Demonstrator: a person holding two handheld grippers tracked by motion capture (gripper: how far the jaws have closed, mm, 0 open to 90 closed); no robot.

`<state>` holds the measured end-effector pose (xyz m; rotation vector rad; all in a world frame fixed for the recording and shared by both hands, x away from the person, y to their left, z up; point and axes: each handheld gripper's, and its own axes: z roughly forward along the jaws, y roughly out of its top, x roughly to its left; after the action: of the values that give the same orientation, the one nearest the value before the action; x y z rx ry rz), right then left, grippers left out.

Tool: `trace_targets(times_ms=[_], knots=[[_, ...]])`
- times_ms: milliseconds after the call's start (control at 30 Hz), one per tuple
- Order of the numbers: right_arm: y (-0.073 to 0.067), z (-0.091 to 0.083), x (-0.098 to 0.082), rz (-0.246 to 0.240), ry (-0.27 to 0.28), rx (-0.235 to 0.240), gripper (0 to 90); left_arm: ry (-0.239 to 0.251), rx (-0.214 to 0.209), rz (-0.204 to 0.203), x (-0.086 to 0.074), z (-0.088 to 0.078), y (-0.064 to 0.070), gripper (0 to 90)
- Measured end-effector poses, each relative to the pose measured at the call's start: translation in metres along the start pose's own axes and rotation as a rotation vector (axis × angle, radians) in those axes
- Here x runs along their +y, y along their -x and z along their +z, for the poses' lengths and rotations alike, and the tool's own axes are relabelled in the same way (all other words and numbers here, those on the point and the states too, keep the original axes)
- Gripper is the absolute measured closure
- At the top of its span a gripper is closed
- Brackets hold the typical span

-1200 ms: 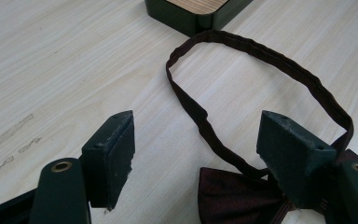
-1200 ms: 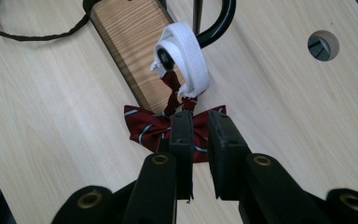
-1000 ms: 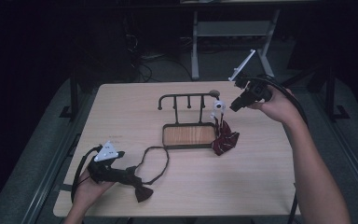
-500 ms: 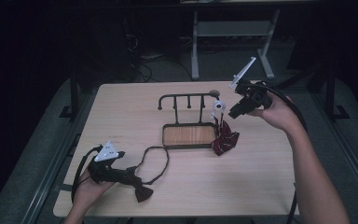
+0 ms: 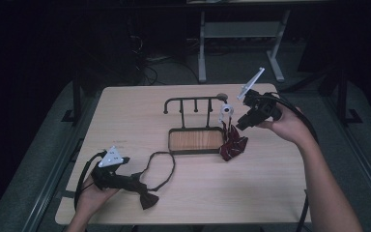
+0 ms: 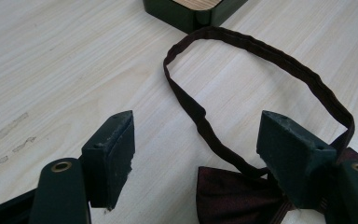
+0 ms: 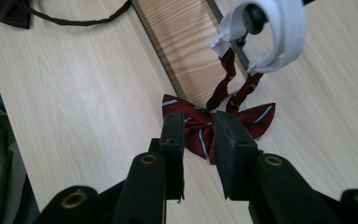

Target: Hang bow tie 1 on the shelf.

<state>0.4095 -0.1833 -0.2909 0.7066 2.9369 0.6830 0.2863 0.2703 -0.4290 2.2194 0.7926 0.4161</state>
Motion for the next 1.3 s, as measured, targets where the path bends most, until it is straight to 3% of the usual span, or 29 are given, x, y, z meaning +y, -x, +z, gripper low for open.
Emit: trace_targets(times_ms=[667,967,1300], knots=[[-0.009,0.020,-0.033,0.012,0.051,0.061,65.6,0.000,0.002,-0.001,-0.001,0.000,0.000,28.1],[-0.016,0.030,-0.044,0.014,0.066,0.068,60.0,-0.003,0.005,-0.004,-0.001,0.000,0.000,28.1],[-0.017,0.040,-0.063,0.049,0.083,0.078,57.2,-0.004,0.011,-0.004,-0.001,0.001,0.001,28.2]])
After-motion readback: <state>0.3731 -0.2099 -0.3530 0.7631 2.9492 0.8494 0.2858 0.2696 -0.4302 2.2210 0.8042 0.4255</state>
